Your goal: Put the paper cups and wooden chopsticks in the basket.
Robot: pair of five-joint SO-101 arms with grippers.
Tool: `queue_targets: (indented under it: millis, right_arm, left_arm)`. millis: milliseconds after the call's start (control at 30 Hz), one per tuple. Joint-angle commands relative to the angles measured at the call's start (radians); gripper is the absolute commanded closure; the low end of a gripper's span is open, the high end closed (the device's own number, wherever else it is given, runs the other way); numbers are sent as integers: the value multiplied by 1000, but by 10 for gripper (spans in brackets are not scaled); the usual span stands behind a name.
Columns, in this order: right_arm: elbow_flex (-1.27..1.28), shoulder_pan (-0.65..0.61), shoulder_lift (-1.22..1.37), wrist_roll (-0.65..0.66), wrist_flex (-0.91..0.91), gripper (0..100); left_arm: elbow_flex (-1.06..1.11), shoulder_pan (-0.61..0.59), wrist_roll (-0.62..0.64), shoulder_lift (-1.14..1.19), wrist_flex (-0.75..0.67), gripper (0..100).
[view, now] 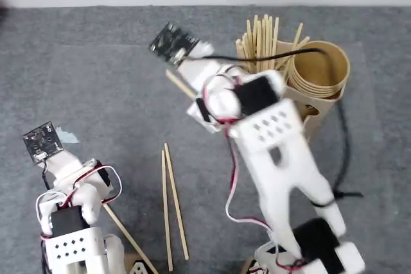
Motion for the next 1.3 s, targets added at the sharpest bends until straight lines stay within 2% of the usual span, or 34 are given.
queue_targets:
  millis: [0, 233, 433, 667, 967, 1267]
  right_arm:
    - [-233, 58, -77, -54, 7, 991]
    - [-410, 223, -90, -196, -220, 991]
    - [-402, 323, -74, -272, -420, 991]
    - [-127, 400, -71, -354, -731, 991]
    - [215, 456, -71, -358, -1024, 991]
    - [574, 450, -150, -351, -1280, 991]
  left_arm:
    - [-5, 0, -9, -14, -20, 988]
    - [-5, 0, -9, -14, -20, 988]
    - [-5, 0, -9, -14, -20, 988]
    - [-5, 0, -9, -14, -20, 988]
    - [-5, 0, -9, -14, -20, 988]
    - [-5, 2, -9, -14, -20, 988]
